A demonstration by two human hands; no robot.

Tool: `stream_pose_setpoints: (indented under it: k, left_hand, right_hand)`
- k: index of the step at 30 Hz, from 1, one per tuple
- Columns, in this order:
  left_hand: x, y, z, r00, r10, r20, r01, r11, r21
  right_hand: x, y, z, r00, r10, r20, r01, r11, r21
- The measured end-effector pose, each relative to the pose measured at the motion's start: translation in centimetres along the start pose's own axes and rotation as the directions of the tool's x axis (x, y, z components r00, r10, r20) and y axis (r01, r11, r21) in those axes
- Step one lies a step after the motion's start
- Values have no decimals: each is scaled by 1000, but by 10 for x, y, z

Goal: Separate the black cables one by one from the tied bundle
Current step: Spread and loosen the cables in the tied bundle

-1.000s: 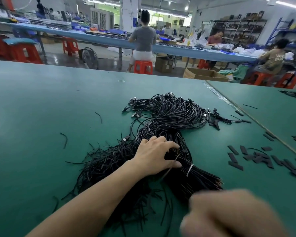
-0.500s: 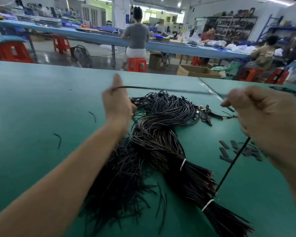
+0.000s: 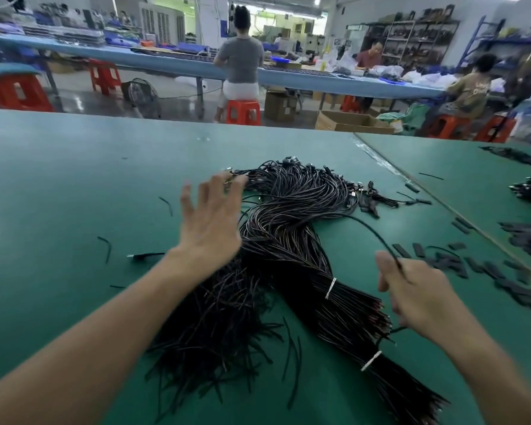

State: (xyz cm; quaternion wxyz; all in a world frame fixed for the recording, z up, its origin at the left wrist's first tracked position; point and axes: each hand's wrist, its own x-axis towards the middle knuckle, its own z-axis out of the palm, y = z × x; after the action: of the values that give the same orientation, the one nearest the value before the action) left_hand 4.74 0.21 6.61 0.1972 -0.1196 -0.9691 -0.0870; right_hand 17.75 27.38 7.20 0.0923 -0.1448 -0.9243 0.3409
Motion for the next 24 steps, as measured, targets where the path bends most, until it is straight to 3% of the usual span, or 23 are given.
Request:
stream_pose_setpoints:
  k: [2, 6, 7, 9, 11, 14, 17, 19, 21, 23, 24]
  left_hand:
    - [-8, 24, 6, 986, 165, -33, -166, 986, -23]
    - [-16, 37, 23, 908, 208, 363, -154, 973, -174]
    - [-18, 35, 26, 899, 209, 384, -154, 974, -169]
    - [-22, 31, 30, 924, 241, 297, -202, 967, -158]
    - [-26, 28, 33, 919, 359, 164, -326, 924, -200]
    - [-31, 21, 28, 828, 560, 39, -534, 807, -253]
    - [-33, 15, 22, 740, 671, 41, -640, 722, -261]
    - [-38, 14, 21, 764, 637, 108, -591, 756, -281]
    - [-41, 12, 26, 857, 507, 99, -452, 829, -330]
    - [-35, 3, 26, 973, 231, 10, -204, 877, -435]
    - [-28, -3, 25, 998, 62, -24, -67, 887, -457]
  right_hand:
    - [-4, -21, 16, 991, -128, 29, 130, 986, -101]
    - [-4, -40, 27, 970, -115, 214, 185, 922, -340]
    - [-2, -40, 25, 969, -107, 223, 190, 900, -392]
    - [2, -39, 19, 967, -126, 224, 211, 885, -414]
    - [6, -37, 16, 951, -164, 263, 247, 914, -322]
    - [6, -38, 14, 926, -187, 329, 224, 971, -80]
    - [6, -33, 17, 938, -187, 291, 186, 982, 29]
    - [7, -28, 18, 942, -192, 277, 212, 976, -44]
    - [8, -16, 16, 938, -190, 292, 231, 967, -113]
    - [5, 0, 6, 934, -152, 324, 202, 971, -128]
    - [2, 9, 0, 940, -114, 321, 170, 974, -151]
